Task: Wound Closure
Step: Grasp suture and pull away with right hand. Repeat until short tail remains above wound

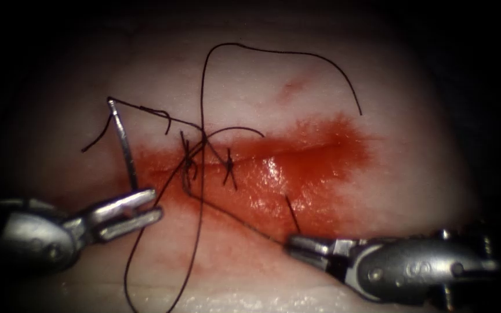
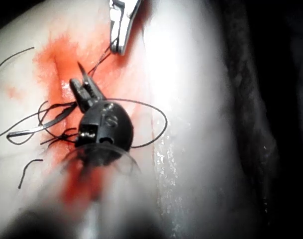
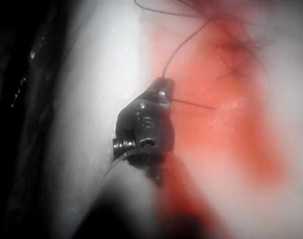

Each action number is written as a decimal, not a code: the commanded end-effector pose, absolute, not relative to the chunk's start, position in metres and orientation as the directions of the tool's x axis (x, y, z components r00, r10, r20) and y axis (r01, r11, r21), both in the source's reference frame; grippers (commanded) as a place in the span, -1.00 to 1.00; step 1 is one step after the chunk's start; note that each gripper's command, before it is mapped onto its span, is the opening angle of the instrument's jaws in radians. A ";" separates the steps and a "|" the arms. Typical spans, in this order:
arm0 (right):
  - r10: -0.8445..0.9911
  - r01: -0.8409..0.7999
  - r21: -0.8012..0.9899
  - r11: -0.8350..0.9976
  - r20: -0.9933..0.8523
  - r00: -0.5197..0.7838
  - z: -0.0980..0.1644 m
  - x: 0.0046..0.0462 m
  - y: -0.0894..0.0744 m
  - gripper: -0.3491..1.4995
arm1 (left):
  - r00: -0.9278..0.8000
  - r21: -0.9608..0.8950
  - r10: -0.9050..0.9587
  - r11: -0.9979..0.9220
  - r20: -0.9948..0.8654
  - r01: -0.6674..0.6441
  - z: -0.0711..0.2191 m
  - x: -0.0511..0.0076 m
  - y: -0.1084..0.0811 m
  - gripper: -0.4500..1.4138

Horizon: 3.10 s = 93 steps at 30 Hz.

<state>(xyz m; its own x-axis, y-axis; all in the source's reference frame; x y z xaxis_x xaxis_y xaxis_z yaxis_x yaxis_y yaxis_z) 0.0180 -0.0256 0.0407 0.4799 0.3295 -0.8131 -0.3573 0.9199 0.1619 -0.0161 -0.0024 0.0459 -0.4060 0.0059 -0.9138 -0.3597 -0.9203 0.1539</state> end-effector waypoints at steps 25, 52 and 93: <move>0.036 -0.206 -0.046 0.977 -0.925 0.377 0.031 0.0198 -0.026 0.98 | -0.413 0.145 0.015 -0.924 -0.910 -0.353 0.047 -0.0150 -0.002 -1.00; -0.043 -0.188 -0.176 0.966 -0.831 0.555 0.047 0.0209 -0.020 0.49 | -0.440 0.161 0.018 -0.917 -0.898 -0.365 0.048 -0.0151 -0.002 -1.00; 0.039 -0.131 -0.040 0.991 -0.833 0.552 0.026 0.0239 -0.036 -1.00 | -0.438 0.160 0.017 -0.918 -0.899 -0.364 0.048 -0.0150 -0.002 -1.00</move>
